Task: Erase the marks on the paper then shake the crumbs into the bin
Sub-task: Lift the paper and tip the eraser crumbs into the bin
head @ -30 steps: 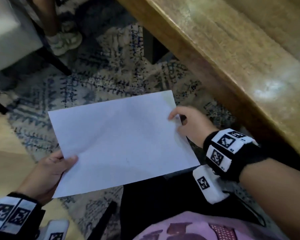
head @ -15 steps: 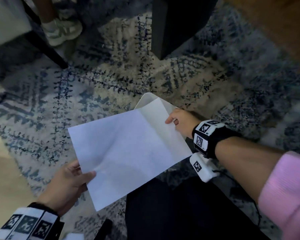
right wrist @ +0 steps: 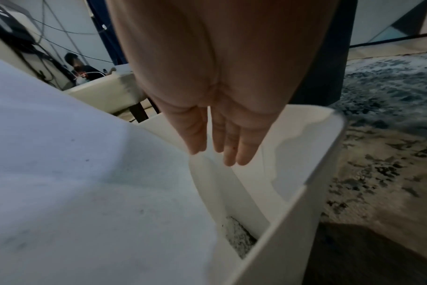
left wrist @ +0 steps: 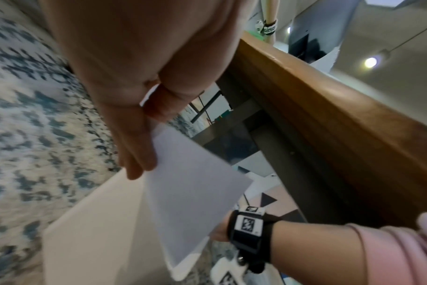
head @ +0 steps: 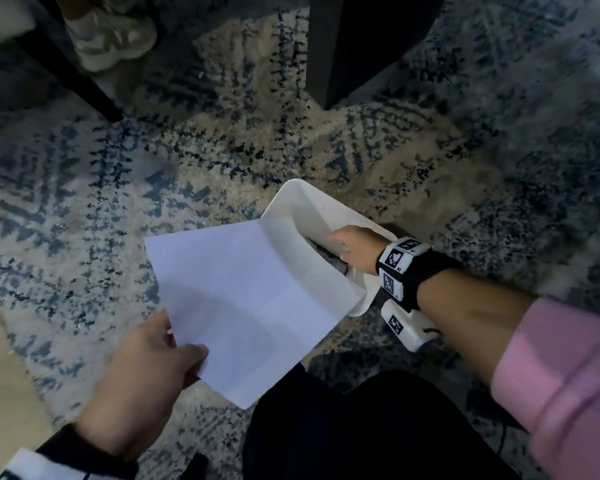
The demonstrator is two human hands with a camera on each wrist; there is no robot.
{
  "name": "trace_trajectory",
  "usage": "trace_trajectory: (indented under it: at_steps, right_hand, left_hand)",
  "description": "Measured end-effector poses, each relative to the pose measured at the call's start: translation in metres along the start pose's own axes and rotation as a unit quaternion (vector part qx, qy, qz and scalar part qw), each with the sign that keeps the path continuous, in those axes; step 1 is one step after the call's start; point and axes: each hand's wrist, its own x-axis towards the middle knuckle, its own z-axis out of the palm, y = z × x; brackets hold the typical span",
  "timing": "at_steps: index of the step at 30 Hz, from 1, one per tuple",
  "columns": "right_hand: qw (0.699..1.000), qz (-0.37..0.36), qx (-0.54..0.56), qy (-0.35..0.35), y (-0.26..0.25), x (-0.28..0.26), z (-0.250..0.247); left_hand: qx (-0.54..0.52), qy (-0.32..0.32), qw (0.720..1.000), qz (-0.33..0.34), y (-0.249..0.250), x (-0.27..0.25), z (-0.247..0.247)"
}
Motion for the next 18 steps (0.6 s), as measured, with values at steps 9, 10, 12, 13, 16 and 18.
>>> trace_trajectory:
  at_steps: [9,10,12,13,16,18]
  right_hand:
    - [0.974,-0.222,0.013,-0.035,-0.077,-0.075,0.029]
    - [0.963,-0.257,0.037,-0.066,-0.092,-0.083,0.036]
    - [0.95,-0.282,0.095,-0.099,-0.105,-0.086,0.05]
    - [0.952,-0.264,0.114,-0.102,-0.1,-0.082,0.055]
    - [0.984,-0.113,0.069,-0.119,-0.055,-0.059,0.058]
    - [0.996,-0.035,0.019,-0.085,-0.033,-0.05,0.05]
  left_hand:
    - [-0.075,-0.038,0.996,-0.041,0.011,0.001,0.033]
    - [-0.093,-0.05,0.993,-0.053,0.013,0.001,0.036]
    - [-0.124,-0.058,0.988,-0.077,0.016,0.002,0.04]
    - [-0.15,-0.061,0.983,-0.087,0.017,0.002,0.039]
    - [-0.197,-0.076,0.972,-0.105,0.021,-0.001,0.035]
    - [-0.177,-0.073,0.976,-0.104,0.023,-0.007,0.034]
